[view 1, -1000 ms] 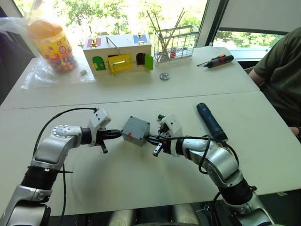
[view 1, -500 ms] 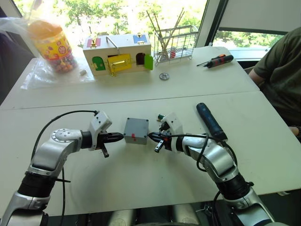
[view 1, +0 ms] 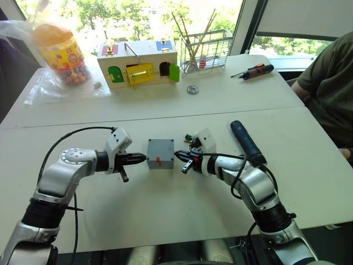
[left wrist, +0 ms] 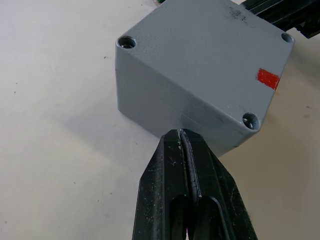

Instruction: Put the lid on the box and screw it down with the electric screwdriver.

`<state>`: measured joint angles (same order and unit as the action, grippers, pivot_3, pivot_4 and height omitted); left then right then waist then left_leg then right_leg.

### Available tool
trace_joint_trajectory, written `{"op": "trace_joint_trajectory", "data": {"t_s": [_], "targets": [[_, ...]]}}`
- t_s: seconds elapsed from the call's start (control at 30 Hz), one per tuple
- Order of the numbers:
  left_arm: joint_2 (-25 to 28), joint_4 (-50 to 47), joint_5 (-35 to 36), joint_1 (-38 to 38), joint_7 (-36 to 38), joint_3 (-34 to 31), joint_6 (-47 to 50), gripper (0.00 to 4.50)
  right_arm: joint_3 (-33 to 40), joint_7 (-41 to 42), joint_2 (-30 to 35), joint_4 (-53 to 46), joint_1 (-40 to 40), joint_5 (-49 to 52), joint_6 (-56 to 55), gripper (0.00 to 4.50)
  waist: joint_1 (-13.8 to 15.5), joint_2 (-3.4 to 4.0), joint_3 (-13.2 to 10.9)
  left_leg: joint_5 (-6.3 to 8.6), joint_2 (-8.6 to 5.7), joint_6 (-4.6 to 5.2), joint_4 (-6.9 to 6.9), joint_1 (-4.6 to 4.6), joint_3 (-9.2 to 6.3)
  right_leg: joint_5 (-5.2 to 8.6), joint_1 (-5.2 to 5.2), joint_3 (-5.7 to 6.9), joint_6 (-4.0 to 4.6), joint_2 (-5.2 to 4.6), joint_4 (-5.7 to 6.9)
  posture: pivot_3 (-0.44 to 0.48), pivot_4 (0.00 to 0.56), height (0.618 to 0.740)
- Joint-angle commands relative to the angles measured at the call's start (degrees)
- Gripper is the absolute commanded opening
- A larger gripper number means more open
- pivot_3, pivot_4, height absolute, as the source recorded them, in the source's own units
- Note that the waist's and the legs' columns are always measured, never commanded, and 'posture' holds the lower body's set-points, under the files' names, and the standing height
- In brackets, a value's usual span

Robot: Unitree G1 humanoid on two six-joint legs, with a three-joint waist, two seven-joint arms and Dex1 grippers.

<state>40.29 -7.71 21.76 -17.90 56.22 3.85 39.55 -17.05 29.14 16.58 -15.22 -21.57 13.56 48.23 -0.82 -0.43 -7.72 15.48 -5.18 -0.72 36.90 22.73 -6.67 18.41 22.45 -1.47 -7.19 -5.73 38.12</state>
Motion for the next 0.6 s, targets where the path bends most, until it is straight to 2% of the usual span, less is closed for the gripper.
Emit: {"op": "trace_joint_trajectory", "data": {"t_s": [0.03, 0.1, 0.23, 0.37, 0.43, 0.53, 0.6], "targets": [[0.56, 0.33, -0.19, -1.46, 0.68, -0.05, -1.40, 0.00, 0.86, -0.59, -1.35, -1.91, -1.27, 0.37, -1.51, 0.02, 0.00, 0.01, 0.00, 0.00, 0.00, 0.00, -0.01, 0.00, 0.00, 0.00, 0.00, 0.00, 0.00, 0.01, 0.00, 0.000, 0.150, 0.740], [1.53, 1.06, -0.66, -1.87, 0.37, -1.35, -2.32, 0.00, 1.84, -1.00, -0.62, -3.42, -1.21, 0.42, -0.95, 0.02, 0.00, 0.02, -0.01, 0.00, 0.00, 0.00, -0.01, 0.00, 0.00, 0.00, 0.02, 0.00, 0.00, 0.01, 0.00, 0.000, 0.150, 0.740], [3.19, 1.79, -0.90, -4.08, -4.35, -7.88, -4.22, 0.00, 8.22, -0.61, 2.91, -11.93, -0.89, 3.95, 3.67, 0.02, 0.12, 0.06, -0.11, 0.00, 0.00, 0.00, 0.01, 0.14, -0.01, 0.00, 0.14, 0.00, 0.00, 0.00, 0.00, 0.000, 0.150, 0.740], [6.32, -3.80, 9.95, -7.04, 1.88, -11.44, 4.80, 0.00, 16.13, 1.42, 5.85, -19.74, 2.20, 10.43, 6.35, 0.02, 0.14, 0.04, -0.12, -0.06, 0.00, -0.10, 0.15, 0.57, -0.08, -0.02, 0.27, 0.07, -0.01, 0.00, 0.02, 0.000, 0.150, 0.740], [8.35, -8.96, 12.82, -6.37, 4.89, -9.90, 7.06, 0.00, 17.48, 2.09, 8.38, -21.18, 6.92, 10.40, 5.47, 0.02, 0.07, 0.04, -0.12, -0.09, -0.02, -0.15, 0.14, 0.58, -0.07, -0.02, 0.25, 0.07, -0.01, -0.05, 0.00, 0.000, 0.150, 0.740], [10.20, -13.64, 13.76, -5.41, 7.01, -7.17, 7.55, 0.00, 17.80, 3.01, 11.00, -21.92, 12.52, 10.24, 3.48, 0.79, 0.08, 0.08, -0.14, -0.06, -0.03, -0.10, 0.13, 0.58, -0.02, -0.01, 0.22, 0.06, -0.01, -0.10, -0.03, 0.000, 0.150, 0.740], [10.73, -15.16, 12.96, -4.97, 7.60, -4.81, 6.85, 0.00, 17.00, 3.29, 11.47, -21.46, 14.76, 9.92, 1.63, 1.75, -0.14, 0.21, -0.23, -0.02, -0.04, -0.01, 0.15, 0.57, 0.02, -0.02, 0.24, 0.02, 0.00, -0.11, 0.02, 0.000, 0.150, 0.740]]}}
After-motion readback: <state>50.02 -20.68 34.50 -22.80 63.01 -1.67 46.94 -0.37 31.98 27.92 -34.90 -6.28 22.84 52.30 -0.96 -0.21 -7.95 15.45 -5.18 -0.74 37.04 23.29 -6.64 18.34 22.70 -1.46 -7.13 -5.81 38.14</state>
